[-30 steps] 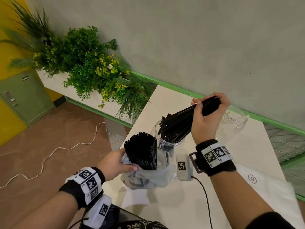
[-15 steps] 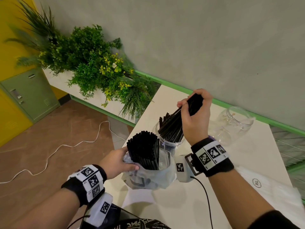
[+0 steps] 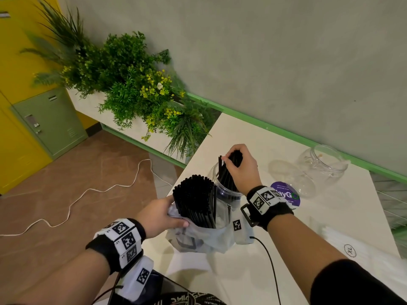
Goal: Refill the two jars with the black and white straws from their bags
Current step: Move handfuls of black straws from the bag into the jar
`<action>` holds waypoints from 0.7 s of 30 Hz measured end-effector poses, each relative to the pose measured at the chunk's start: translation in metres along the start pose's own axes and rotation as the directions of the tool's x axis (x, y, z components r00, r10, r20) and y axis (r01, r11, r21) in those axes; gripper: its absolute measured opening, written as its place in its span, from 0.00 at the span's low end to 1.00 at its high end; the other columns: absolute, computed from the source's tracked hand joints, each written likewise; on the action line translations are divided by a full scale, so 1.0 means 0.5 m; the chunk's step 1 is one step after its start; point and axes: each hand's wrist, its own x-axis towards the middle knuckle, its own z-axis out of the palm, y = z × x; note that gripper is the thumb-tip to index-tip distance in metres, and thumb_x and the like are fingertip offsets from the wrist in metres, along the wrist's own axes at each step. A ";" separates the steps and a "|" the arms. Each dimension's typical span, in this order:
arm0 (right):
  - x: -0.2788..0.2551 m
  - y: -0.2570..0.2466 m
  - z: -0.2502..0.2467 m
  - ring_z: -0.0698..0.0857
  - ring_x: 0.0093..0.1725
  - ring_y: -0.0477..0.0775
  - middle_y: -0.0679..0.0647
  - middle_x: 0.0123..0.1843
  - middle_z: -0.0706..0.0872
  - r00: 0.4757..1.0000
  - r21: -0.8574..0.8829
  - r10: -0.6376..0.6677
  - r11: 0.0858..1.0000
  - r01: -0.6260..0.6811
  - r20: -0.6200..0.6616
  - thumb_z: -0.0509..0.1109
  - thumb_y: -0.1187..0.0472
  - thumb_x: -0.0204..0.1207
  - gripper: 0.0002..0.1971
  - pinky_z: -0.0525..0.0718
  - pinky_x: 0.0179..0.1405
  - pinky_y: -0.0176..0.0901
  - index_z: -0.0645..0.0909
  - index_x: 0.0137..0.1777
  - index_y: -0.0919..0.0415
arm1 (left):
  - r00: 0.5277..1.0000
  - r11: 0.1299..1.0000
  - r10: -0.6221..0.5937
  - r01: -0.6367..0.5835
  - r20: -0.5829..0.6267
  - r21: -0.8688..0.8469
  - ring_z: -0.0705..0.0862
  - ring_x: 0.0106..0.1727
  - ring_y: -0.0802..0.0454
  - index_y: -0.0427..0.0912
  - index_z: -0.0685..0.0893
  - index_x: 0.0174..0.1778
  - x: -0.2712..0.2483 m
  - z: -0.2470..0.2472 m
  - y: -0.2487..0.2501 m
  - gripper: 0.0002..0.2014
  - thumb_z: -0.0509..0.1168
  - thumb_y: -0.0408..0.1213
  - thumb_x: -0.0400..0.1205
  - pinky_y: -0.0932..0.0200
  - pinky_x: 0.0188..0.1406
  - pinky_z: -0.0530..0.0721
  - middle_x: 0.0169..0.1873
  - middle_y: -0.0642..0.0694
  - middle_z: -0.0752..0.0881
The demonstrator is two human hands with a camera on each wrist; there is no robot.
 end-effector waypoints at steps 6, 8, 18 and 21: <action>0.003 0.006 -0.007 0.82 0.55 0.46 0.48 0.53 0.84 0.992 0.001 0.045 0.999 -0.046 0.120 0.69 0.67 0.78 0.14 0.78 0.61 0.39 0.74 0.60 0.53 | 1.000 1.000 0.011 -0.011 -0.004 0.013 0.82 0.60 0.52 0.51 0.73 0.72 0.000 0.000 0.003 0.36 0.76 0.53 0.70 0.53 0.58 0.81 0.61 0.51 0.85; 0.004 0.001 -0.015 0.82 0.56 0.43 0.46 0.53 0.84 0.998 0.016 0.036 0.999 -0.037 0.054 0.69 0.67 0.78 0.16 0.75 0.61 0.32 0.74 0.63 0.53 | 1.000 1.000 0.010 -0.010 -0.007 0.012 0.83 0.60 0.52 0.50 0.73 0.72 -0.001 -0.001 0.003 0.35 0.76 0.53 0.70 0.53 0.57 0.81 0.60 0.51 0.85; -0.002 0.030 -0.055 0.77 0.53 0.47 0.49 0.51 0.82 0.987 -0.168 -0.012 0.986 -0.015 -0.161 0.73 0.59 0.77 0.16 0.75 0.57 0.37 0.77 0.63 0.53 | 1.000 1.000 0.013 -0.012 -0.005 0.021 0.82 0.60 0.53 0.50 0.73 0.73 -0.004 -0.002 0.005 0.35 0.76 0.53 0.70 0.55 0.56 0.80 0.61 0.51 0.85; 0.005 0.046 -0.057 0.76 0.48 0.46 0.49 0.54 0.76 0.977 -0.203 -0.070 0.979 0.028 -0.203 0.75 0.61 0.75 0.20 0.77 0.49 0.34 0.76 0.65 0.56 | 1.000 1.000 0.015 -0.015 -0.003 0.022 0.82 0.59 0.53 0.49 0.73 0.72 -0.005 -0.002 0.006 0.35 0.76 0.52 0.71 0.55 0.56 0.80 0.60 0.51 0.85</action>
